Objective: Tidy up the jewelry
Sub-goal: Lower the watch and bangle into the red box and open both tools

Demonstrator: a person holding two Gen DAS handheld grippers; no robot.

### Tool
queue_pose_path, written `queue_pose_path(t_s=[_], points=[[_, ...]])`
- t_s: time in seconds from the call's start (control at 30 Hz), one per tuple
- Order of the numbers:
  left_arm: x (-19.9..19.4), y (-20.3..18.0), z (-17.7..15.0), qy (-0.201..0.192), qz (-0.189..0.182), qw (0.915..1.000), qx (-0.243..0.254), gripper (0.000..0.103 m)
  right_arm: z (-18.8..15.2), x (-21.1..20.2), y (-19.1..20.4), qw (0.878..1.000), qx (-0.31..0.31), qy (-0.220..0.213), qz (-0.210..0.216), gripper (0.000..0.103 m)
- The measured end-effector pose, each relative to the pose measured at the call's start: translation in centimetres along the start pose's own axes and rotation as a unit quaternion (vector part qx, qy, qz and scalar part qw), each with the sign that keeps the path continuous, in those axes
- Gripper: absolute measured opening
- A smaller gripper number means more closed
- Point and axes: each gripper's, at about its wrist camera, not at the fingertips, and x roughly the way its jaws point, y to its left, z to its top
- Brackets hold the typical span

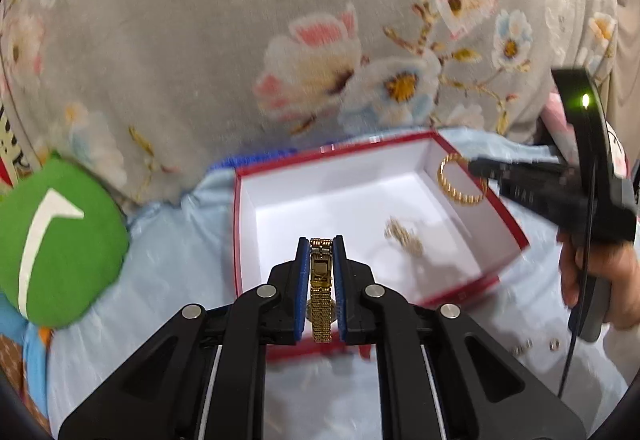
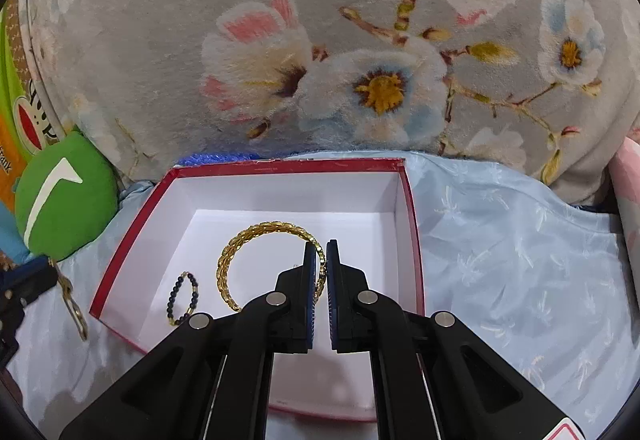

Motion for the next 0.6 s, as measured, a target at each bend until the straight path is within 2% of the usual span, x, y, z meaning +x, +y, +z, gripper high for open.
queue_pose_path(t_s=[0.13,0.23,0.47,0.6], points=[[3.3,-0.2,4.2,-0.006,0.027,0.9995,0.013,0.011,1.5,2.9,0.6,1.000,-0.017,0.012,-0.019,0.005],[6.8,-0.3,6.0,0.010,0.035,0.9992,0.013,0.011,2.2,5.4,0.7,0.999,-0.018,0.033,-0.026,0.005],[14.2,-0.1,6.5,0.059,0.050,0.9969,-0.012,0.011,2.6,10.0,-0.4,0.996,0.003,0.079,-0.037,0.005],[16.7,0.1,6.2,0.074,0.059,0.9951,-0.027,0.011,2.1,11.9,-1.1,0.994,0.011,0.103,-0.040,0.006]])
